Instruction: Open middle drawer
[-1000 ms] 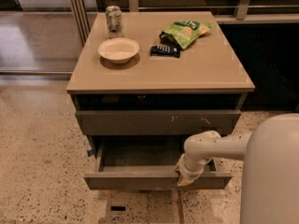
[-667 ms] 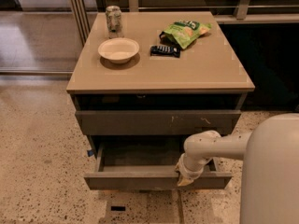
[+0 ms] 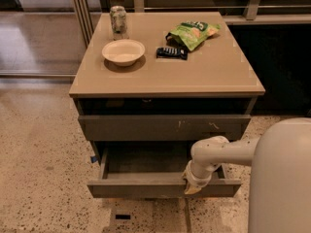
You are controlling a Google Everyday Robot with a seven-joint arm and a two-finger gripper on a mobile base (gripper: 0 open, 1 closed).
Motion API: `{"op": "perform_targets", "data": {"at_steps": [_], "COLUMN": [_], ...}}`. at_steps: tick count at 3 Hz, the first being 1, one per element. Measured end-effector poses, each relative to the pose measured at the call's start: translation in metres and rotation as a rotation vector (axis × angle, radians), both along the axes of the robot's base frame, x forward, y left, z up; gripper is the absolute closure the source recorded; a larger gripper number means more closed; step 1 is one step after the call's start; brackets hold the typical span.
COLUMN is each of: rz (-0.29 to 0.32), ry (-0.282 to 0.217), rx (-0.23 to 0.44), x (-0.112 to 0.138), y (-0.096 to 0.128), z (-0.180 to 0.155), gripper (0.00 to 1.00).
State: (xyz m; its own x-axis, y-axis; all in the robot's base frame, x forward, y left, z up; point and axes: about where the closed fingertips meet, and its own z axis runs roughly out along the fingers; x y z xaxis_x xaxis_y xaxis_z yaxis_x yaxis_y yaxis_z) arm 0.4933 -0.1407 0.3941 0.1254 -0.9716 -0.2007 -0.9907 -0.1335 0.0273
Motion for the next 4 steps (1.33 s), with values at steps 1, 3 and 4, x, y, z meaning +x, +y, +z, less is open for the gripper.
{"op": "perform_targets", "data": {"at_steps": [1, 3, 4], "rz": [-0.002, -0.01, -0.01], "ry": [0.022, 0.058, 0.059], "rx": [-0.002, -0.003, -0.003], "x": [-0.007, -0.025, -0.025], "y": [-0.001, -0.002, -0.001], "z": [-0.002, -0.005, -0.004], "gripper": [1.0, 1.0, 1.0]}}
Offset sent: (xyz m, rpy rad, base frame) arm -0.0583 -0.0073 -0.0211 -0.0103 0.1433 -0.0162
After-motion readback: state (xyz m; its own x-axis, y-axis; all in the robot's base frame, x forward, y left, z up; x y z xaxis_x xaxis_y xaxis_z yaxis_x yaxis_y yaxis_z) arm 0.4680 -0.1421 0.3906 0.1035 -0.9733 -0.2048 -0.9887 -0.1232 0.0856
